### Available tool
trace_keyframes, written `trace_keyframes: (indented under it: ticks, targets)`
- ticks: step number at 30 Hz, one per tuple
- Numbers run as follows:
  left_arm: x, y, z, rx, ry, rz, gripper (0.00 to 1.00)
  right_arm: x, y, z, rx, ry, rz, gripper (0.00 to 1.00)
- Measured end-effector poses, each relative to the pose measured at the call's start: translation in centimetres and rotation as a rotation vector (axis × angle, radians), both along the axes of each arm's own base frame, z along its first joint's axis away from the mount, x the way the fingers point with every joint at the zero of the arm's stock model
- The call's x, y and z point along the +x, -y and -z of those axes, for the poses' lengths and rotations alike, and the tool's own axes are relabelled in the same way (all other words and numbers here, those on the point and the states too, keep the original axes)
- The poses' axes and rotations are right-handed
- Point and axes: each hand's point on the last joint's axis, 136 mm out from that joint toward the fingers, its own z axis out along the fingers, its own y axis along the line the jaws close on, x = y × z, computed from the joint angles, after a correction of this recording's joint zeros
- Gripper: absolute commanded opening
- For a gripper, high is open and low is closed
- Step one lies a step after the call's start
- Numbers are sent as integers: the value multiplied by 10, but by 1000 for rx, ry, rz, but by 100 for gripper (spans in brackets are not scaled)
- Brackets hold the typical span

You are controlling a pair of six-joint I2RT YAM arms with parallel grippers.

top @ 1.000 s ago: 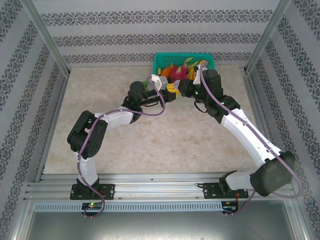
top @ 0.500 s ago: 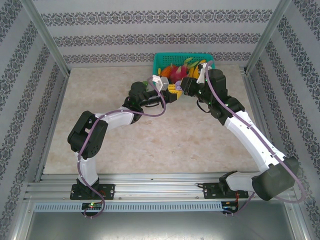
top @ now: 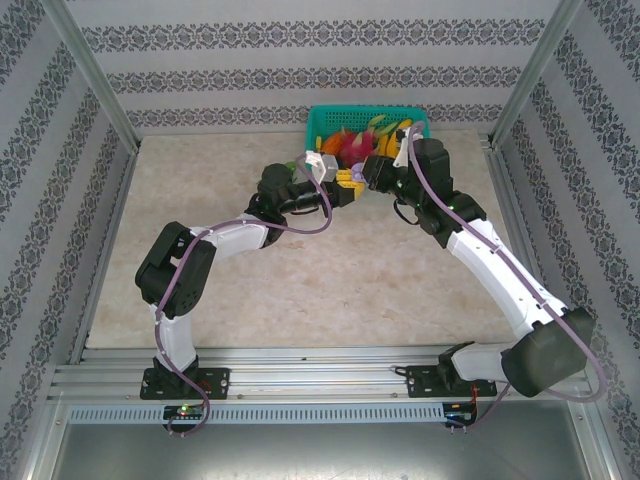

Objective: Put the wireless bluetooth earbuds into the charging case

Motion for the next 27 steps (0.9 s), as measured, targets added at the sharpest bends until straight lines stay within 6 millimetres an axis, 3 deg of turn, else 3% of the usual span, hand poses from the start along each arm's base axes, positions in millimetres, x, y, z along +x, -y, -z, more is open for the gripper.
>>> trace_keyframes:
  ticks: [27]
  targets:
    - [-3, 5, 11, 28, -44, 8, 0, -1, 0, 12, 2, -3, 0, 16]
